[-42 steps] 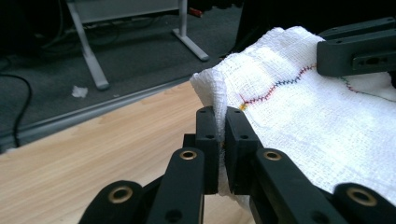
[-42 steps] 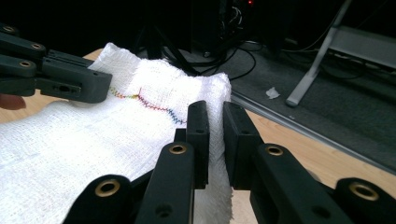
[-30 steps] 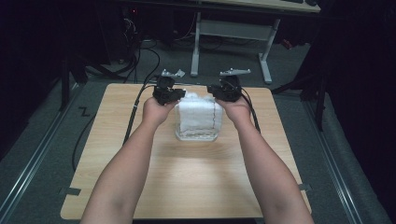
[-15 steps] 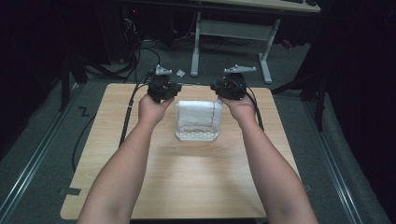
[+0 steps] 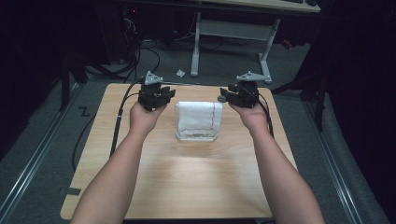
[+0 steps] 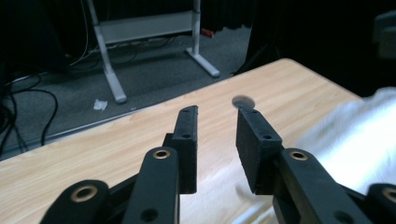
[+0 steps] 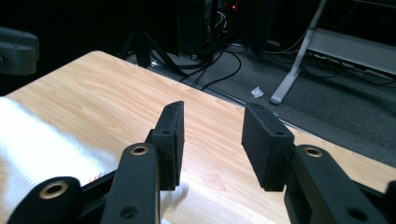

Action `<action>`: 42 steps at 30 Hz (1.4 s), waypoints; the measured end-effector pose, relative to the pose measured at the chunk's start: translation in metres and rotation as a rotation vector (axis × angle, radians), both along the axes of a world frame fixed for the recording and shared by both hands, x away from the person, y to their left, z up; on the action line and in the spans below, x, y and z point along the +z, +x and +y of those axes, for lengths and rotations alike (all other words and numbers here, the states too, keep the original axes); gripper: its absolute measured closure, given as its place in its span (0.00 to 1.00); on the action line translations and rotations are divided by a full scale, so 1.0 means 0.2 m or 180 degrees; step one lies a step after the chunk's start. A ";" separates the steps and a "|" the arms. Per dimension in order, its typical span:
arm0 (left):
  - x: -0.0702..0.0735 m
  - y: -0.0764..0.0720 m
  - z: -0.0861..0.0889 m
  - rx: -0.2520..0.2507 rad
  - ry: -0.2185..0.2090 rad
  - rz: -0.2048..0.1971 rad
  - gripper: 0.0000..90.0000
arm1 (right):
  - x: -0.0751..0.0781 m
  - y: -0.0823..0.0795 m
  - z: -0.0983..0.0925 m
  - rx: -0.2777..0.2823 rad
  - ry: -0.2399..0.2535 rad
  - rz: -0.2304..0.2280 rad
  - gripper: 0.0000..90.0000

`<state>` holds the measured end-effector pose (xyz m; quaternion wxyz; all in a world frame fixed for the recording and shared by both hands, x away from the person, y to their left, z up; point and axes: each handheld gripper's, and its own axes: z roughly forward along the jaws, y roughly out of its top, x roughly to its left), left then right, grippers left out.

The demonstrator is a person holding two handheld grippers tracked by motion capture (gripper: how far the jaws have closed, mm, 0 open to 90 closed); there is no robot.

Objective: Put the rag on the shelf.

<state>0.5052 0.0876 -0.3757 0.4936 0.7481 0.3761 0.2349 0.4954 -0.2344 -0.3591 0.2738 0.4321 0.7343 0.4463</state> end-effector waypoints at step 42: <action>-0.79 -0.90 0.13 -0.0745 0.0094 0.0776 0.57 | -0.83 -0.89 -0.01 0.0133 -0.0088 0.0515 0.46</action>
